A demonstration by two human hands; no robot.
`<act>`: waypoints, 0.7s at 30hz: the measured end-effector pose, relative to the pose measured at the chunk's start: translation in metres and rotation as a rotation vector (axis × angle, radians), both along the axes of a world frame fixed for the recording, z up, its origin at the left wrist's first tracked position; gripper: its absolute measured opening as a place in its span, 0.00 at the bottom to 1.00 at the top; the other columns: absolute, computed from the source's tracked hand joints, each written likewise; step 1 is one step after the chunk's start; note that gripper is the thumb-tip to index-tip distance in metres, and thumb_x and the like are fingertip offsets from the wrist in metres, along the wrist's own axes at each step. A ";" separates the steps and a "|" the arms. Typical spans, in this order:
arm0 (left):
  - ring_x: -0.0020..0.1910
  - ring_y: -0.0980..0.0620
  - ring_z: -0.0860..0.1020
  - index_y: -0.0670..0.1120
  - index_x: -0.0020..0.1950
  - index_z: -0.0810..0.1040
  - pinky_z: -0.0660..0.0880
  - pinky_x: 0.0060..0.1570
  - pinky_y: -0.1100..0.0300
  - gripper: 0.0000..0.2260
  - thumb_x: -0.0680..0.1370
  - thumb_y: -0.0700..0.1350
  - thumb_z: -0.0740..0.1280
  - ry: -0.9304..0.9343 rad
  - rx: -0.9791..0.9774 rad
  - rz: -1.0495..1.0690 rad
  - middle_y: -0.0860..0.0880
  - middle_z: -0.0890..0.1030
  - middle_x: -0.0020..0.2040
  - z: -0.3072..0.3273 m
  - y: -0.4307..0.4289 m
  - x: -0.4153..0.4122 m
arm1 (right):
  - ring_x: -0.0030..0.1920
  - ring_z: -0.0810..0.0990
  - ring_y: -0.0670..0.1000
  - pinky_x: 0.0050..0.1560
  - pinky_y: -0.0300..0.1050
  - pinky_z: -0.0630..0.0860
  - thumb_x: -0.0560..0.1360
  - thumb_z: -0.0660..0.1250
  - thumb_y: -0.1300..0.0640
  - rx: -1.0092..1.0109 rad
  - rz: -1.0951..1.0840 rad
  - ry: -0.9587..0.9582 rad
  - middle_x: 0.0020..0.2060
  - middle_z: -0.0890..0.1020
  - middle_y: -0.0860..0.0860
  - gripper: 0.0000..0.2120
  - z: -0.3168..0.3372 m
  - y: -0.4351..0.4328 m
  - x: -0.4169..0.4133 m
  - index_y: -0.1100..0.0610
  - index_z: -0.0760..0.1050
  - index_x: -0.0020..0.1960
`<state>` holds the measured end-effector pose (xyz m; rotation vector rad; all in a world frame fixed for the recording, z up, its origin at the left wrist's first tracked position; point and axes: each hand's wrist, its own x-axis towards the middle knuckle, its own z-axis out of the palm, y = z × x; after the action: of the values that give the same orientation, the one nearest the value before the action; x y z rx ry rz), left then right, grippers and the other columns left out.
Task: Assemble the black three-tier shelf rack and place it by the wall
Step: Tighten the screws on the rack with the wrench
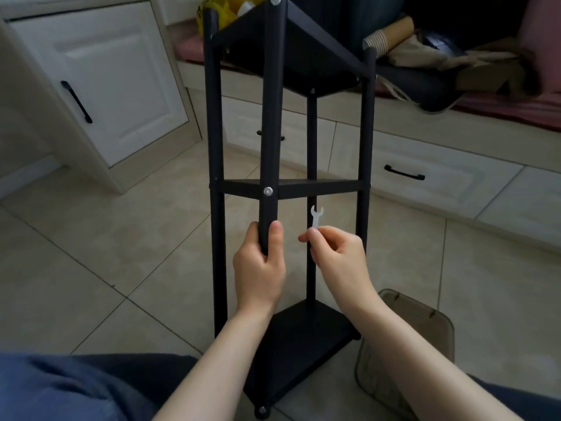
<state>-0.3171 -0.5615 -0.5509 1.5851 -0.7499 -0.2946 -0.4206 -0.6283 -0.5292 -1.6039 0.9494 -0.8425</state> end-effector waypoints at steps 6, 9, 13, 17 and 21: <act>0.27 0.52 0.75 0.54 0.41 0.76 0.71 0.29 0.56 0.23 0.75 0.73 0.59 -0.080 -0.005 0.024 0.53 0.75 0.28 0.003 0.007 0.010 | 0.35 0.78 0.39 0.38 0.29 0.73 0.81 0.65 0.54 -0.043 0.088 0.107 0.31 0.78 0.44 0.09 -0.005 -0.007 0.009 0.54 0.84 0.52; 0.26 0.51 0.76 0.55 0.41 0.75 0.72 0.28 0.55 0.21 0.76 0.71 0.58 -0.132 0.016 0.033 0.52 0.75 0.28 0.006 0.010 0.018 | 0.34 0.76 0.36 0.36 0.28 0.72 0.82 0.64 0.54 -0.012 0.166 0.153 0.31 0.77 0.43 0.10 -0.009 -0.008 0.016 0.54 0.83 0.54; 0.26 0.51 0.76 0.55 0.40 0.75 0.73 0.28 0.53 0.22 0.76 0.72 0.58 -0.138 0.022 0.025 0.52 0.75 0.28 0.007 0.010 0.019 | 0.34 0.75 0.39 0.38 0.34 0.72 0.81 0.63 0.54 0.056 0.217 0.120 0.30 0.76 0.44 0.11 -0.009 -0.004 0.021 0.54 0.84 0.51; 0.25 0.52 0.75 0.57 0.41 0.78 0.72 0.26 0.52 0.20 0.76 0.72 0.60 -0.093 0.016 0.003 0.53 0.76 0.28 0.008 0.011 0.015 | 0.34 0.73 0.44 0.39 0.44 0.72 0.81 0.63 0.55 0.081 0.210 0.066 0.31 0.76 0.48 0.13 0.002 -0.003 0.023 0.56 0.82 0.42; 0.25 0.52 0.74 0.56 0.41 0.77 0.71 0.26 0.53 0.21 0.76 0.72 0.60 -0.091 0.041 -0.015 0.53 0.75 0.28 0.012 0.013 0.015 | 0.38 0.77 0.53 0.45 0.51 0.77 0.80 0.63 0.54 0.071 0.195 0.091 0.35 0.81 0.55 0.13 0.006 -0.004 0.021 0.54 0.82 0.40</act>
<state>-0.3026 -0.5489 -0.5393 1.6405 -0.8309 -0.2517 -0.3994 -0.6318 -0.5236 -1.6540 0.8600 -0.5993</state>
